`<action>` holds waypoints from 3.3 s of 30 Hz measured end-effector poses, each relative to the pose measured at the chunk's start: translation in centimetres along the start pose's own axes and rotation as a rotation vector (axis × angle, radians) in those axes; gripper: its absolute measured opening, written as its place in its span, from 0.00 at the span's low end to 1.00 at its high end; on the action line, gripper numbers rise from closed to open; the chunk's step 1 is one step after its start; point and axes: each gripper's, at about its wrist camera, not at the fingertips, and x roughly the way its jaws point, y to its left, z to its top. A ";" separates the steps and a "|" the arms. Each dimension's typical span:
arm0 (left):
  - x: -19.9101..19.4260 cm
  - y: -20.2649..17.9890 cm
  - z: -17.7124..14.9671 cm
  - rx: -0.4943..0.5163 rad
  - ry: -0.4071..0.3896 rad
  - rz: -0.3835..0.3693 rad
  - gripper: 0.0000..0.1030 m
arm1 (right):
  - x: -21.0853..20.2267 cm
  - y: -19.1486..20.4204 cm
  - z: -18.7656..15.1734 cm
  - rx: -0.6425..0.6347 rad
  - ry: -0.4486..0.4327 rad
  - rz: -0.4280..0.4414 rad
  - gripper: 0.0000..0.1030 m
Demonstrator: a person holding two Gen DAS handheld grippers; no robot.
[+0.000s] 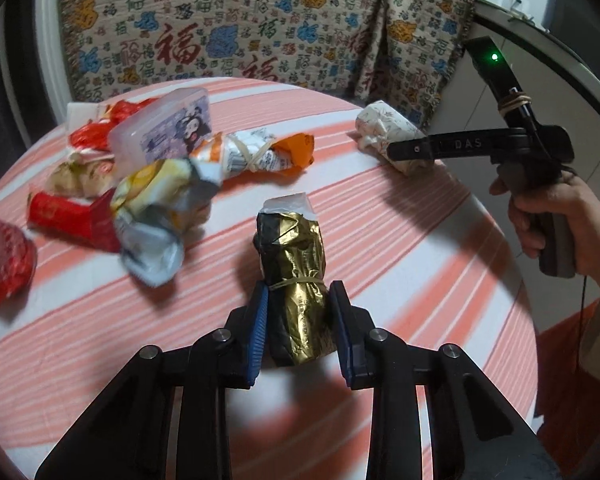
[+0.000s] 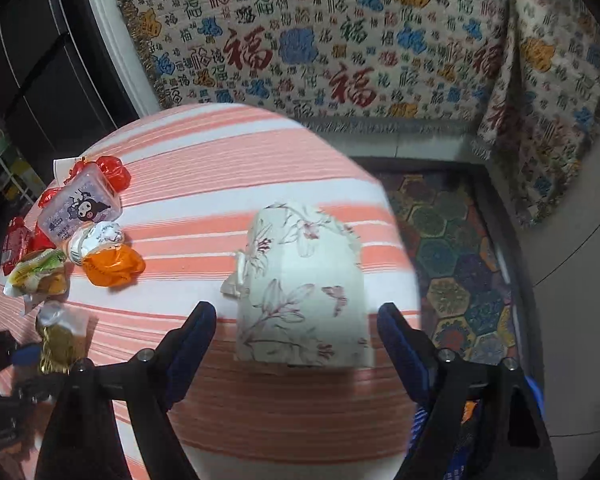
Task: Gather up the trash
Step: 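Grasp the gold foil wrapper with the left tool while the right tool grasps the white floral packet, then carry the gold wrapper and floral packet over the blue wastebasket, then open both tools to drop the wrappers into the wastebasket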
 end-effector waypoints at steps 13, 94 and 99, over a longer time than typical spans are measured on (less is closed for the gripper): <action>-5.3 3.2 -4.9 -0.223 -0.029 0.114 0.55 | -4.6 9.4 -9.1 -0.157 -0.003 0.150 0.61; 21.9 -35.8 4.2 0.093 0.188 -0.263 0.38 | -9.4 -31.5 -20.6 0.406 0.025 -0.172 0.66; 22.2 -35.6 4.2 0.084 0.184 -0.252 0.50 | -9.4 -31.8 -20.4 0.408 0.020 -0.186 0.71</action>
